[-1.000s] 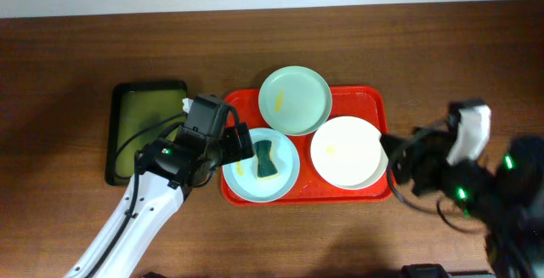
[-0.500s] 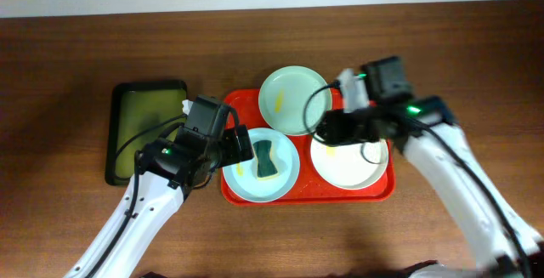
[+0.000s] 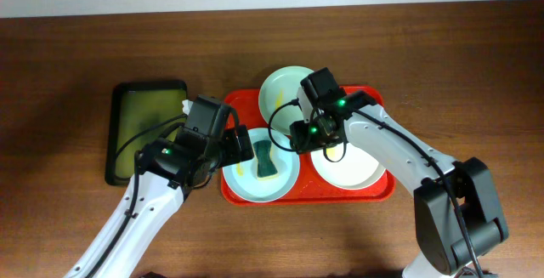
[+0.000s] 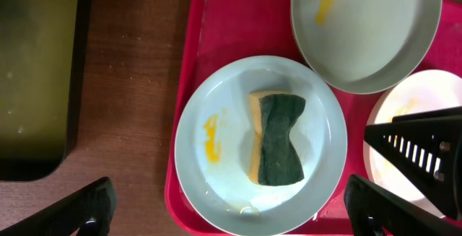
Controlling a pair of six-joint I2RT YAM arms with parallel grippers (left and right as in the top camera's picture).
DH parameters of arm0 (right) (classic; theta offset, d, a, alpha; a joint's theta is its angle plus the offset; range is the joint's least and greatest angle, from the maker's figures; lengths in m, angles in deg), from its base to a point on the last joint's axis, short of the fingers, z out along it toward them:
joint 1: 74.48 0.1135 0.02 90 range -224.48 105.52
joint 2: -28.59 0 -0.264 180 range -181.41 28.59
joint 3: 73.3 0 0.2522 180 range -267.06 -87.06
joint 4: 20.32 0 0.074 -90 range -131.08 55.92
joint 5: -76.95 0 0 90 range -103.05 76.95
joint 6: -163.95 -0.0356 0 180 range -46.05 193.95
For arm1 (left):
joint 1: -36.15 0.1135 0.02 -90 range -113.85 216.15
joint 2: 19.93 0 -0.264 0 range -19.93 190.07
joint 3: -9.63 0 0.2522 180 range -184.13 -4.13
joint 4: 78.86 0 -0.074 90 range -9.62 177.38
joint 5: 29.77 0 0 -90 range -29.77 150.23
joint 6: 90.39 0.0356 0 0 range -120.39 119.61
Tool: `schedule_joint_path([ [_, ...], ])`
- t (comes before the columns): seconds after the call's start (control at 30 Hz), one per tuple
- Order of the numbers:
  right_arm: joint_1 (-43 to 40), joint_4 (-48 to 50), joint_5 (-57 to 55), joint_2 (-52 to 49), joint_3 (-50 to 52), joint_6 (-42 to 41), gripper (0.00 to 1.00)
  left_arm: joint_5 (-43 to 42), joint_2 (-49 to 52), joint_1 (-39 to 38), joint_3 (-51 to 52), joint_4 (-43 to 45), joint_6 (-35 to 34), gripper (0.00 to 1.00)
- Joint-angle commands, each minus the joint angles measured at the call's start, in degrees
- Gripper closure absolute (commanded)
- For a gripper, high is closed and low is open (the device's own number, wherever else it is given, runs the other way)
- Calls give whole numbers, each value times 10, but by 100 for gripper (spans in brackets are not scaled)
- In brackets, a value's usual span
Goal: Clean dirty plates on tray and stack at the side
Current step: 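Reach the right gripper to the light blue plate rim and grasp it, then hold the blue plate with the right gripper and scrub it with the sponge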
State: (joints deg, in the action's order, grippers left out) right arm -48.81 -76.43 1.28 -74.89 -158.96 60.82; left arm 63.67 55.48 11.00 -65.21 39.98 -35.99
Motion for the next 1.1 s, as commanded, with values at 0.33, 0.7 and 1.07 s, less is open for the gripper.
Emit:
schedule_joint_path([
  [0.33, 28, 97, -11, -19, 77, 2, 58, 4, -5, 3, -6, -12, 9, 3],
  [0.7, 28, 152, -11, -19, 127, 2, 67, -7, -3, 3, -6, -13, 23, 10],
  [1.07, 28, 152, -9, -19, 128, 2, 89, -75, 78, 2, -5, 10, 34, 10],
])
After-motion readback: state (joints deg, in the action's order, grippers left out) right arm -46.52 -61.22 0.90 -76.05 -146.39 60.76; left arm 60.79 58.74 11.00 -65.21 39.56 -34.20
